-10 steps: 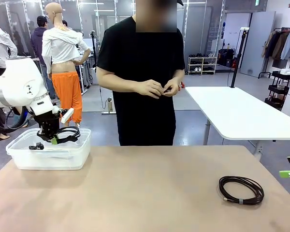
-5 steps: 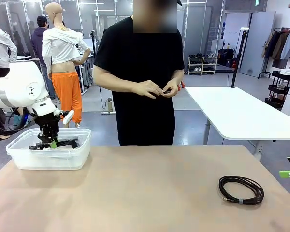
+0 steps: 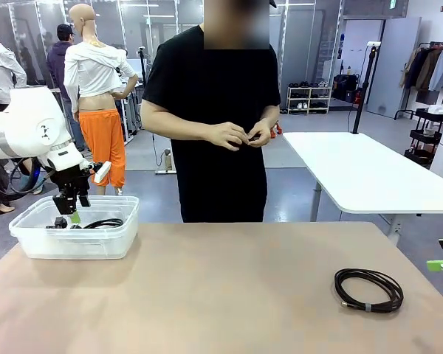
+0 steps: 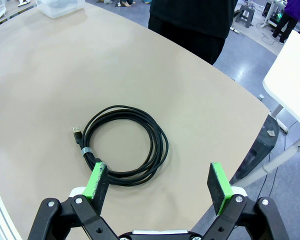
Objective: Organize and store the cables.
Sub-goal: Place the Power Cable into the Organizing box.
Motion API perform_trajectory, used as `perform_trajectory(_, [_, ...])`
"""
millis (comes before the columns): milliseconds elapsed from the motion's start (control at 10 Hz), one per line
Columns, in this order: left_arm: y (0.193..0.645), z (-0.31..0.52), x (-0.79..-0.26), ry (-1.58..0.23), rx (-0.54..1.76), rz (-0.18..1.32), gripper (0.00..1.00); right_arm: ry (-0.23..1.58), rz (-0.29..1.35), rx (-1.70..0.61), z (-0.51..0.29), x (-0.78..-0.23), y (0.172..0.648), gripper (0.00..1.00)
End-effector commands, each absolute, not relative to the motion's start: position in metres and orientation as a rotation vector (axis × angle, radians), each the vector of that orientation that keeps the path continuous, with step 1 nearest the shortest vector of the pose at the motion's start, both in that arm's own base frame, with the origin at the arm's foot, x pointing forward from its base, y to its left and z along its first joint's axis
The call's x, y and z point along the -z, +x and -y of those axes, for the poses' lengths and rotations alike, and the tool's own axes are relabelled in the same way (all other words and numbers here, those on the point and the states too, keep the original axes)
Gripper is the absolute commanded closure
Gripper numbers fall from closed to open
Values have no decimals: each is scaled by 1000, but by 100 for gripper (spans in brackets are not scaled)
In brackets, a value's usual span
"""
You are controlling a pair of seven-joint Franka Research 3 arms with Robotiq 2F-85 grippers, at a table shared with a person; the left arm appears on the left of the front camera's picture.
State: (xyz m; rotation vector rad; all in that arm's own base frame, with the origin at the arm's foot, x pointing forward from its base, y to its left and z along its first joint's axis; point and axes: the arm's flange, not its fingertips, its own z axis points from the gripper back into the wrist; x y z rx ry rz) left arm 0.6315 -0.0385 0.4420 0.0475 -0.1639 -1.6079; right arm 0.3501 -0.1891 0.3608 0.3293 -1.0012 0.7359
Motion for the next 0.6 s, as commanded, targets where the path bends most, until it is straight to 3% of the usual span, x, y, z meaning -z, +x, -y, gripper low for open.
perform_trajectory(0, [627,32,-450,22,1575,182,0,322,1001,-741,189,-362,349,0])
perform_trajectory(500, [621,26,-440,21,1539,161,0,322,1001,-741,189,-362,349,0])
